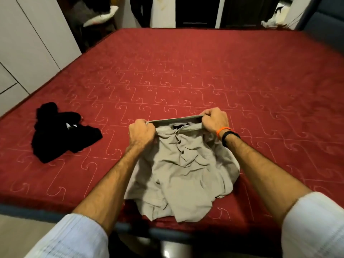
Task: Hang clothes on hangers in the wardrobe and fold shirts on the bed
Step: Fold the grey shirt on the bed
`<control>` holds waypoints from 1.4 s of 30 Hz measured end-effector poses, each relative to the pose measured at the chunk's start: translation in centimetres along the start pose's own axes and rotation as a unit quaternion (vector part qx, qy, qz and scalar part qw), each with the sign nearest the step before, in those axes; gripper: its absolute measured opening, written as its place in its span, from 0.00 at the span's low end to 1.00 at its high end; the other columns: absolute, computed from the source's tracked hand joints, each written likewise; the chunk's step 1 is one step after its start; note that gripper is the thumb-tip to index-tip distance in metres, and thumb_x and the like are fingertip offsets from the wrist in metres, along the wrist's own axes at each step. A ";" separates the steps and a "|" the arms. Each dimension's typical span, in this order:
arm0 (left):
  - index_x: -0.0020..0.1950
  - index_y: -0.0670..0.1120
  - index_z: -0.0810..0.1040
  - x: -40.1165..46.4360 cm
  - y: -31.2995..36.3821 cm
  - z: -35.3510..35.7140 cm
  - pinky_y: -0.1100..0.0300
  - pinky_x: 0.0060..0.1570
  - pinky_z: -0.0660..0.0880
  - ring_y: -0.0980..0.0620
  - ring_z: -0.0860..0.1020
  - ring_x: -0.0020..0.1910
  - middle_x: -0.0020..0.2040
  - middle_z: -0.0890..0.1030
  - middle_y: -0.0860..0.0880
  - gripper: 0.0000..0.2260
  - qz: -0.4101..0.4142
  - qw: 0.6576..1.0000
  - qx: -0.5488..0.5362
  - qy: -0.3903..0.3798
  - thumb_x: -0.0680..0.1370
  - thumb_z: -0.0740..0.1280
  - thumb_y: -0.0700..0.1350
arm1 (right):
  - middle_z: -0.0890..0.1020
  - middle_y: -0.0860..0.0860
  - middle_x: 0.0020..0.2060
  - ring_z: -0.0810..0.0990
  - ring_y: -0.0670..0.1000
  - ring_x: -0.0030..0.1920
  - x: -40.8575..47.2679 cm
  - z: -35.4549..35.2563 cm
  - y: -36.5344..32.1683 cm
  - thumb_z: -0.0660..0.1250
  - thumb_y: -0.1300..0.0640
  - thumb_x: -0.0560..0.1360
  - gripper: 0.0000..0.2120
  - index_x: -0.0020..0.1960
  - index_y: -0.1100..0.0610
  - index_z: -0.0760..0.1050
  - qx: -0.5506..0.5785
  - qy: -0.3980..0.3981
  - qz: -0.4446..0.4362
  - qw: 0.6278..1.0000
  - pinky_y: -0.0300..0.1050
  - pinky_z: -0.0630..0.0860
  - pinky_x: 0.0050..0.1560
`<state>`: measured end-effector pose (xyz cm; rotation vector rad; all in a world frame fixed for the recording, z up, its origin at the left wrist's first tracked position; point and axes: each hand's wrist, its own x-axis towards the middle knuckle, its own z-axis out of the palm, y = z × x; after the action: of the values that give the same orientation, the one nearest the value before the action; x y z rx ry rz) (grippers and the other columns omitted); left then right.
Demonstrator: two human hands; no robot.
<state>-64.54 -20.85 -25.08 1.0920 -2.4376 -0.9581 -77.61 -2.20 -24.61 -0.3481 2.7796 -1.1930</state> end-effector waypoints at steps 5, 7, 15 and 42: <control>0.46 0.45 0.82 1.1 3.4 -2.7 0.59 0.43 0.71 0.46 0.79 0.45 0.42 0.82 0.48 0.07 0.036 0.993 -0.107 0.032 0.73 0.67 0.46 | 0.77 0.49 0.29 0.73 0.48 0.34 1.3 -5.6 -1.7 0.65 0.62 0.69 0.08 0.40 0.63 0.84 0.061 0.020 -0.048 0.997 0.38 0.68 0.32; 0.51 0.47 0.80 1.6 5.0 -3.9 0.63 0.39 0.71 0.51 0.79 0.46 0.47 0.81 0.51 0.10 0.064 0.990 -0.126 0.027 0.71 0.72 0.46 | 0.83 0.45 0.35 0.80 0.48 0.41 1.7 -8.1 -1.9 0.69 0.60 0.68 0.06 0.40 0.53 0.85 0.091 -0.033 -0.073 0.993 0.40 0.76 0.42; 0.50 0.44 0.81 3.9 10.5 -6.3 0.58 0.43 0.75 0.47 0.80 0.45 0.46 0.84 0.47 0.14 0.259 0.965 -0.028 0.033 0.67 0.70 0.33 | 0.87 0.51 0.43 0.84 0.47 0.45 2.5 -15.8 -2.3 0.66 0.63 0.65 0.16 0.49 0.54 0.86 -0.038 0.029 -0.182 0.982 0.46 0.80 0.52; 0.49 0.45 0.86 6.8 27.0 -12.0 0.63 0.43 0.72 0.53 0.80 0.42 0.43 0.85 0.47 0.13 0.403 0.907 -0.037 0.119 0.70 0.77 0.53 | 0.84 0.55 0.46 0.80 0.58 0.50 4.6 -31.5 -7.0 0.69 0.54 0.76 0.07 0.51 0.53 0.84 -0.184 0.297 -0.192 0.917 0.51 0.77 0.50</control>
<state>-77.64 -18.20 2.18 0.0926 -2.2718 -0.5804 -86.49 14.09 2.15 -0.6915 3.6154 -0.9412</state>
